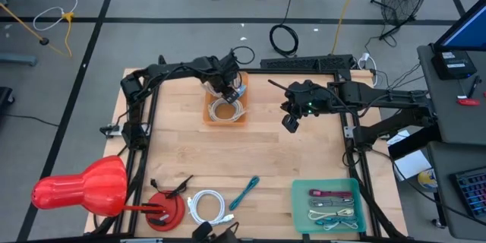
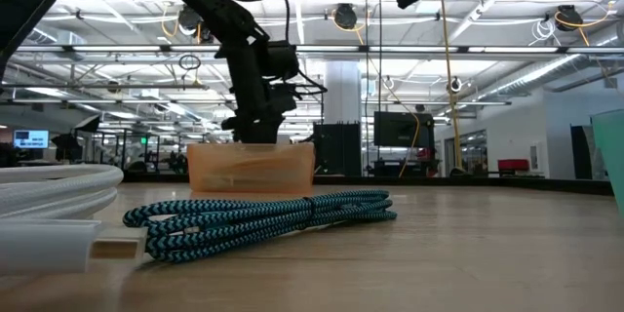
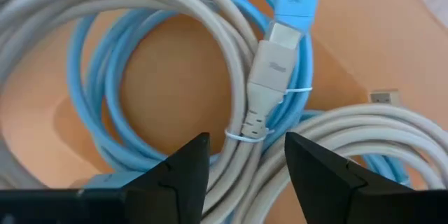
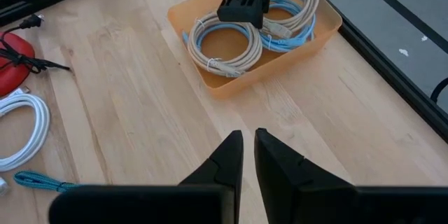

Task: Pick & Place USB Port
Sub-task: Put the brown usb cable into the orange bin

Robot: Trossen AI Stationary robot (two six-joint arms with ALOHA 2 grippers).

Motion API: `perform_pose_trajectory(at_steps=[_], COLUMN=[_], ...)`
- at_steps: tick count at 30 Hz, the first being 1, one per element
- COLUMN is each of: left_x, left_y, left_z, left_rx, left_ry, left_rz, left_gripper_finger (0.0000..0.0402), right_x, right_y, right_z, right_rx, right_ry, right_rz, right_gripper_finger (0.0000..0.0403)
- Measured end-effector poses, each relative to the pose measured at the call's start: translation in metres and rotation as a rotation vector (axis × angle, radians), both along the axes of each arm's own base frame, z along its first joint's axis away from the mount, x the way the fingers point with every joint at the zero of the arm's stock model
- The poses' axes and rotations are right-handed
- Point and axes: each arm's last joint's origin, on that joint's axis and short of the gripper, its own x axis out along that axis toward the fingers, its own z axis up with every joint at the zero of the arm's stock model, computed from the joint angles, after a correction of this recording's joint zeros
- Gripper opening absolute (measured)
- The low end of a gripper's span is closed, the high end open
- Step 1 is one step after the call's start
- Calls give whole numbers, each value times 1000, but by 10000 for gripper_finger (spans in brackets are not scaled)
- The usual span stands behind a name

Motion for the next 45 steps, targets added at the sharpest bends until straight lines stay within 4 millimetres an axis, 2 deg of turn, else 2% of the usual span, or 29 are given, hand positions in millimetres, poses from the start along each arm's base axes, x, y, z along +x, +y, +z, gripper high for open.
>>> perform_pose_trajectory(at_steps=[5, 16, 19, 23, 24, 30, 40, 45], left_x=[-1, 5, 6, 8, 8, 12, 24, 26], left_y=[3, 7, 7, 6, 6, 8, 13, 9], left_z=[0, -19, -18, -16, -15, -9, 12, 13], left_rx=[16, -13, -6, -19, -26, -24, -19, -46], left_ry=[0, 10, 1, -14, -22, -48, -152, -167], left_rz=[8, 14, 14, -3, -10, 2, -16, -39], left_gripper_finger=[188, 182, 145, 58, 47, 48, 50, 50], right_x=[0, 0, 0, 0, 0, 0, 0, -1], right_y=[0, 0, 0, 0, 0, 0, 0, 0], right_z=[0, 0, 0, 0, 0, 0, 0, -1], right_rx=[5, 5, 6, 6, 6, 5, -1, -1], right_ry=[-1, -1, 0, 0, 0, 0, 2, 17], right_rz=[-5, -5, -6, -6, -6, -5, 1, 1], right_gripper_finger=[29, 29, 29, 29, 29, 29, 29, 29])
